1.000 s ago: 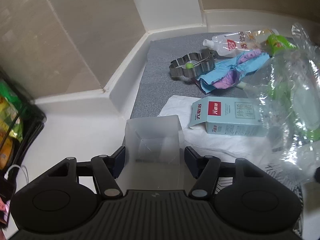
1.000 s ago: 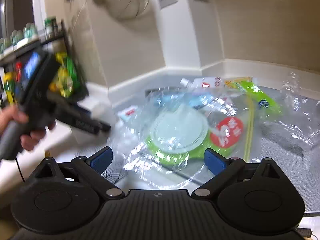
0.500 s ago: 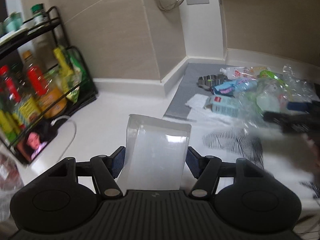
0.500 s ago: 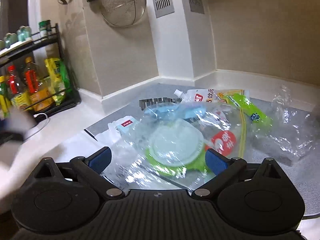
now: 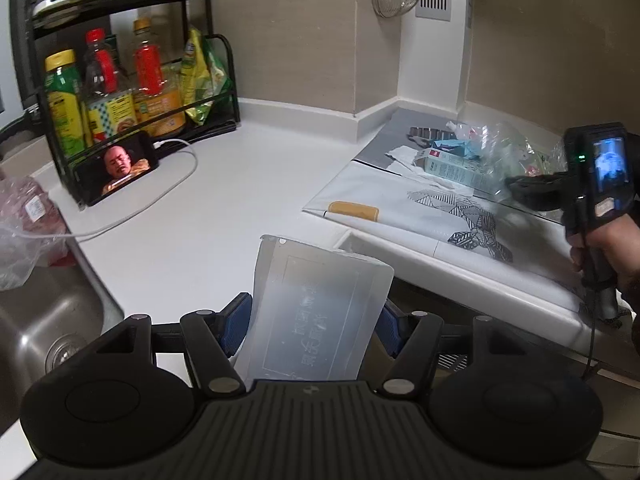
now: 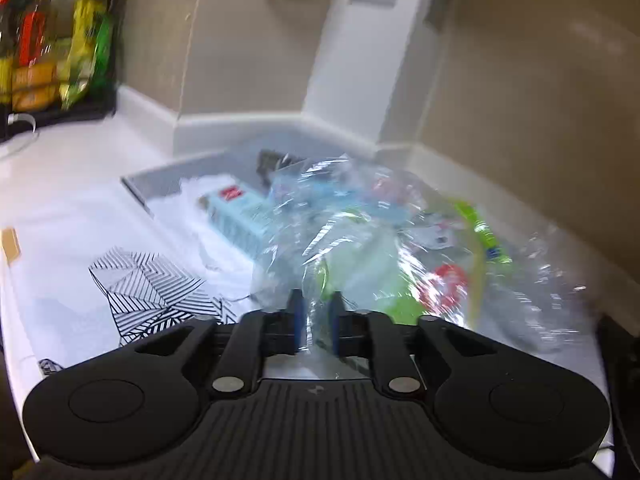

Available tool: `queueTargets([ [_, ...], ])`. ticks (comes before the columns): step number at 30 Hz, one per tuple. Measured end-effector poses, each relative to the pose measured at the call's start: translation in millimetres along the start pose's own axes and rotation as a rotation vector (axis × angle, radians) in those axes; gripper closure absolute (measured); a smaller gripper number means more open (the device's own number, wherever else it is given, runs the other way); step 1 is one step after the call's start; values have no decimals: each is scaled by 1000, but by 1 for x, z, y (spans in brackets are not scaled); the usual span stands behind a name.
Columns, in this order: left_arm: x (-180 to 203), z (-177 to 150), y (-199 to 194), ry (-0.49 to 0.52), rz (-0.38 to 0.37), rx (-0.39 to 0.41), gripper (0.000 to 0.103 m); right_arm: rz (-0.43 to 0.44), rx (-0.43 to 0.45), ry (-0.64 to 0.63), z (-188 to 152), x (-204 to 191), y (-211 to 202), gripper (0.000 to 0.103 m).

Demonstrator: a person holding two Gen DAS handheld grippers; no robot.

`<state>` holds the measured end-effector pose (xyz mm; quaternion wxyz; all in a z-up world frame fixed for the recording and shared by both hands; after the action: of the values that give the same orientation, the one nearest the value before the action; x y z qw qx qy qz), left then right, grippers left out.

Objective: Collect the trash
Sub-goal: 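Carry the zip bag and tray down and release them into the blue bin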

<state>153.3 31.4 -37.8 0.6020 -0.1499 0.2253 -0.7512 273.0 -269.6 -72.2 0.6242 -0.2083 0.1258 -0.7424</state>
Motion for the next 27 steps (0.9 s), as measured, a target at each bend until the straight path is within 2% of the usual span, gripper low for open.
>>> queueTargets([
  [8, -6, -31, -50, -15, 29, 24, 33, -50, 259, 86, 31, 42, -114, 96],
  [14, -9, -56, -82, -4, 65, 36, 34, 22, 379, 186, 26, 59, -196, 96],
  [17, -7, -65, -92, 7, 75, 39, 37, 48, 434, 196, 17, 61, -224, 96],
  [19, -5, -71, -95, -3, 60, 32, 47, 37, 450, 167, 9, 60, -232, 96],
  [20, -4, -73, -93, -12, 47, 25, 57, 27, 446, 144, 6, 61, -231, 96],
  [21, -4, -74, -90, -20, 45, 20, 73, 12, 430, 134, 2, 63, -226, 96],
  [23, -8, -79, -80, -56, 44, -16, 93, 5, 372, 164, -9, 68, -213, 96],
  [25, -16, -83, -76, -104, 33, -36, 94, 15, 332, 221, -18, 74, -212, 96],
  [27, -25, -89, -73, -109, 63, -49, 94, 20, 332, 243, -21, 76, -215, 96],
])
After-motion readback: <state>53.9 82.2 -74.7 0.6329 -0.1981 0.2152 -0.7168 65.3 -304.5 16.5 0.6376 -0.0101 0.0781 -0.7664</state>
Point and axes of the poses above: each gripper's, at about its wrist camera, not at the fingertips, and y roughly the way its jaws point, x to its right, z to its top, the point moved 9 cm from there along y, roughly the way its jaws point, and after that the axes turned 7 degrees about x, right-handed, at the moved point
